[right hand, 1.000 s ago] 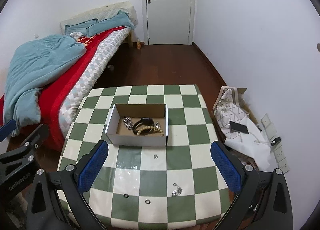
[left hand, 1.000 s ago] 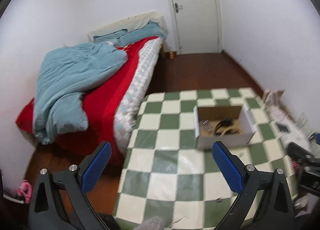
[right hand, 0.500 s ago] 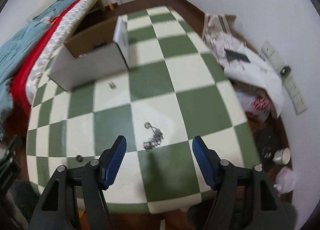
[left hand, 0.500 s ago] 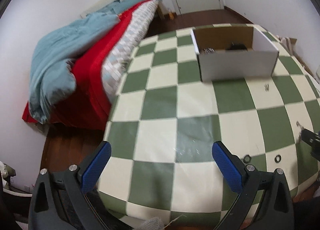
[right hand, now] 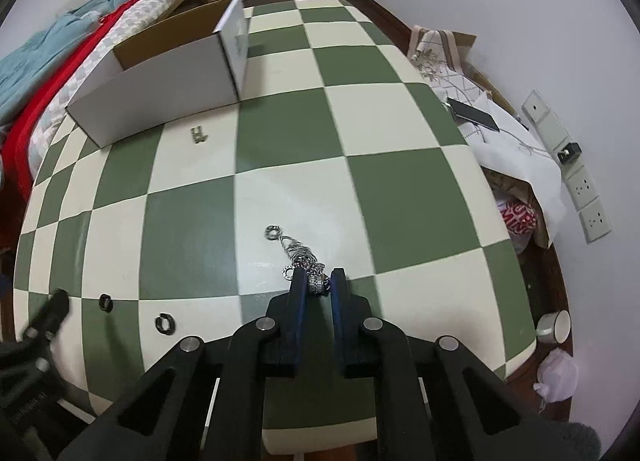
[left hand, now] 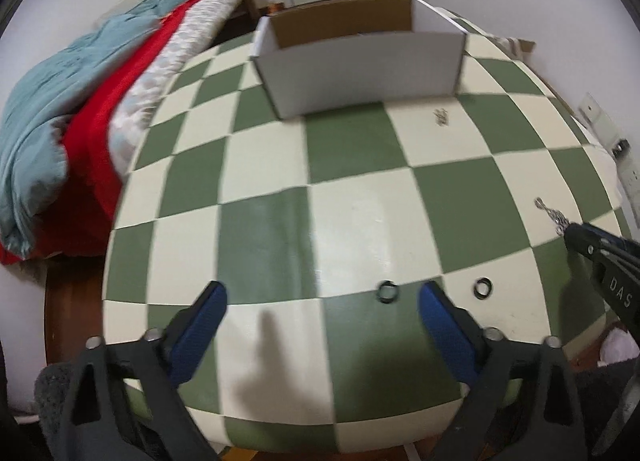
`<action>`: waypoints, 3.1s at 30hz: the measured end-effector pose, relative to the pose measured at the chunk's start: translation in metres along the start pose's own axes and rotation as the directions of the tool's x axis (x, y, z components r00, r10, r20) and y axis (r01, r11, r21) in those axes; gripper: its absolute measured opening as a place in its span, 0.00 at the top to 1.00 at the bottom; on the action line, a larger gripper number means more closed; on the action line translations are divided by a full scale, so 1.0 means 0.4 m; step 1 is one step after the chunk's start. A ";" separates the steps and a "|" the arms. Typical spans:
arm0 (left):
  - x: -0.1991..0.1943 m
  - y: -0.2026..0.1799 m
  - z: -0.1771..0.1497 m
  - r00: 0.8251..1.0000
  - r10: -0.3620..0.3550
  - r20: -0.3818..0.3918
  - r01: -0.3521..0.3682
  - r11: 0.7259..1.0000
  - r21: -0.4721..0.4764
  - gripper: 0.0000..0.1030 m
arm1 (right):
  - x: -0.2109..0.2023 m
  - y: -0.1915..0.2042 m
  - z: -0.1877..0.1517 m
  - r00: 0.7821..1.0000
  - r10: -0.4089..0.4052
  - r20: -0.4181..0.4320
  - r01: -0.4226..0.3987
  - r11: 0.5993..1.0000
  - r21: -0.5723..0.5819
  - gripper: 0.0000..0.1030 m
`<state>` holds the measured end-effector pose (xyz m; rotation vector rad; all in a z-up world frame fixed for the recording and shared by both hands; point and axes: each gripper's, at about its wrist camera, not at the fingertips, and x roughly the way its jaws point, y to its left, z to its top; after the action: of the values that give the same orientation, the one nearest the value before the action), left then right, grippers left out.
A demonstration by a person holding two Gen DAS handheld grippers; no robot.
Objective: Organize jewelry
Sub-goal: 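Close the left tool on a small black ring while the right tool grasps a silver pendant, then carry the black ring and silver pendant over the white box and lower them in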
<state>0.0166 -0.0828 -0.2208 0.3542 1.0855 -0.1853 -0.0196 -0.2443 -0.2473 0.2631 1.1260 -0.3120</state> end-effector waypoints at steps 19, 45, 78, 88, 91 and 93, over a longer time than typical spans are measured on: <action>-0.002 -0.062 -0.008 0.996 -0.088 0.001 0.088 0.995 0.051 0.90 | 0.000 -0.025 0.006 1.000 0.030 -0.007 -0.030 0.999 0.026 0.88; -0.216 0.109 0.246 0.966 -0.197 0.169 0.205 0.978 -0.034 0.90 | -0.348 -0.033 0.218 0.926 0.278 0.255 -0.295 0.955 0.028 0.89; 0.080 0.236 0.597 0.938 -0.327 -0.118 0.308 0.939 -0.153 0.88 | -0.095 0.262 0.717 0.979 0.174 0.111 -0.157 0.977 -0.145 0.89; 0.059 0.271 0.605 0.965 -0.253 -0.074 0.237 0.955 -0.177 0.09 | -0.035 0.247 0.731 0.983 0.183 0.010 -0.181 0.978 -0.101 0.52; 0.040 0.283 0.599 0.981 -0.187 -0.043 0.177 0.969 -0.171 0.03 | -0.043 0.242 0.718 0.984 0.179 0.009 -0.177 0.979 -0.104 0.37; 0.027 0.292 0.592 0.988 -0.150 -0.021 0.145 0.974 -0.172 0.02 | -0.046 0.240 0.706 0.987 0.163 0.002 -0.162 0.981 -0.105 0.21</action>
<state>0.2554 -0.0618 -0.1093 0.1236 1.1531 -0.2176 0.2458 -0.2551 -0.1106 0.2584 1.0988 -0.1089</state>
